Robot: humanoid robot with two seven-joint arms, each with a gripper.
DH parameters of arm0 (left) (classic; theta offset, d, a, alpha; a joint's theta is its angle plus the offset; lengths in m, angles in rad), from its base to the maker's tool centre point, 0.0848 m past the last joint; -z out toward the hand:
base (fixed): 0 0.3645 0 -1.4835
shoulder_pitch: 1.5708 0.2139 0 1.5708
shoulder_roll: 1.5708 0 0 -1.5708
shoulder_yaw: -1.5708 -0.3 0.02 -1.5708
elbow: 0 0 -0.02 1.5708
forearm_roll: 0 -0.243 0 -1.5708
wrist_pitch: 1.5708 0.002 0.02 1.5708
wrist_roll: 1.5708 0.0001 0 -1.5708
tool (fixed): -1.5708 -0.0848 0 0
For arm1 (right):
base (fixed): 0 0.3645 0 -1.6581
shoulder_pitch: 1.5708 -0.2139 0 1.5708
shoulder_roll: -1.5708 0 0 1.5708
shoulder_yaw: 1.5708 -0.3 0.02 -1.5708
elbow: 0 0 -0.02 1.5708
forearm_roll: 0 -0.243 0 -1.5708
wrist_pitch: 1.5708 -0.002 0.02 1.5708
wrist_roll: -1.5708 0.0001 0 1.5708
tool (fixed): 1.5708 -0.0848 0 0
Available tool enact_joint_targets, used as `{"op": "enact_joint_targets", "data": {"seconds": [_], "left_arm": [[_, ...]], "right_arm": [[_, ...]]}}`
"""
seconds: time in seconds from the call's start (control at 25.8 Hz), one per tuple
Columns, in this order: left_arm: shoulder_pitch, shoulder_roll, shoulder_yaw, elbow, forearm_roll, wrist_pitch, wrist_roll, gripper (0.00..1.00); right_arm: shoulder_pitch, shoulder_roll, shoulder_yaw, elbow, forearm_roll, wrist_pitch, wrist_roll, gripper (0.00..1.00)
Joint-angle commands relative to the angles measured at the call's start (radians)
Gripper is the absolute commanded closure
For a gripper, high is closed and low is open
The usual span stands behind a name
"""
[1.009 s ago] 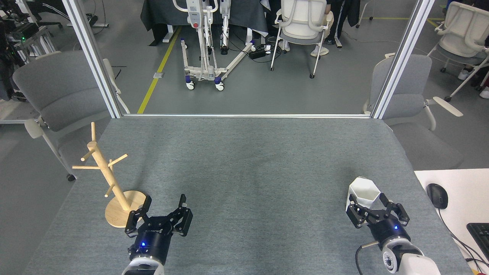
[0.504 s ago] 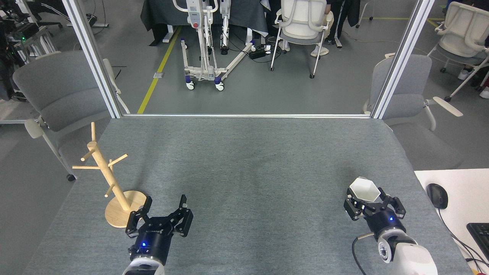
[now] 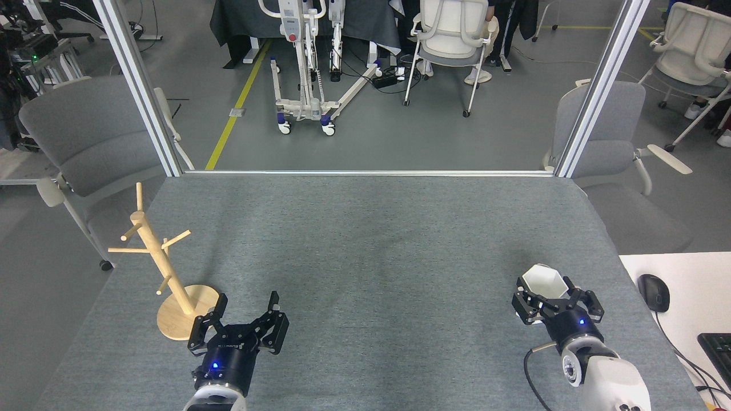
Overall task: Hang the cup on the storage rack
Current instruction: 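Hold the white cup in the right gripper and lift it slightly, then carry the cup with the right gripper toward the left gripper at center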
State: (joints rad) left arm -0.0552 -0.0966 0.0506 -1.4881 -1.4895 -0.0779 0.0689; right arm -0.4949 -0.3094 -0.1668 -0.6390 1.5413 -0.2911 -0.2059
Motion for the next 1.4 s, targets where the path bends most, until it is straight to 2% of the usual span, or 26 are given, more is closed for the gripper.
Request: {"op": "enact_joint_targets", "data": {"seconds": [0.0,0.19,0.27,0.47,0.5,0.58,0.66,0.74,1.05,1.12,1.16,1.28,1.36], "left_arm": [[0.000,0.000,0.000,0.000,0.000,0.001,0.000,0.00],[0.000,0.000,0.000,0.000,0.000,0.000,0.000,0.00],[0.000,0.000,0.000,0.002,0.000,0.000,0.000,0.00],[-0.002,0.000,0.000,0.008,0.000,0.000,0.000,0.00],[-0.002,0.000,0.000,0.008,0.000,0.000,0.000,0.00],[-0.002,0.000,0.000,0.009,0.000,0.000,0.000,0.00],[-0.002,0.000,0.000,0.009,0.002,0.000,0.000,0.00],[-0.002,0.000,0.000,0.009,0.002,0.000,0.000,0.00],[-0.002,0.000,0.000,0.006,0.000,-0.010,0.003,0.00],[-0.003,0.000,0.000,0.003,0.002,-0.013,0.005,0.00],[-0.003,0.000,0.000,0.000,0.002,-0.013,0.006,0.00],[0.000,0.002,-0.003,-0.006,0.000,-0.025,0.009,0.00],[0.002,0.002,-0.006,-0.008,0.000,-0.048,0.014,0.00]], "right_arm": [[-0.001,0.003,0.001,0.001,-0.003,0.000,-0.001,0.00],[-0.001,0.006,0.001,0.001,-0.013,-0.002,-0.001,0.01],[-0.001,0.009,0.001,0.001,-0.016,-0.002,-0.001,0.04],[-0.001,0.007,0.000,0.001,-0.016,-0.002,-0.001,0.31],[-0.001,0.007,0.000,0.001,-0.016,-0.002,-0.001,0.34],[-0.001,0.006,0.000,0.001,-0.015,-0.002,-0.003,0.50],[-0.001,0.006,0.000,0.001,-0.013,-0.002,-0.006,0.72],[-0.001,0.006,0.000,-0.001,-0.013,-0.003,-0.006,0.80],[-0.002,0.001,-0.005,-0.011,-0.023,-0.014,0.003,0.83],[-0.011,0.001,-0.011,-0.028,-0.064,-0.014,0.013,0.84],[-0.028,0.003,-0.011,-0.045,-0.105,-0.014,0.033,0.87],[-0.040,0.001,-0.003,-0.143,-0.268,-0.016,0.195,0.87],[-0.033,0.007,-0.003,-0.246,-0.339,-0.016,0.312,0.87]]}}
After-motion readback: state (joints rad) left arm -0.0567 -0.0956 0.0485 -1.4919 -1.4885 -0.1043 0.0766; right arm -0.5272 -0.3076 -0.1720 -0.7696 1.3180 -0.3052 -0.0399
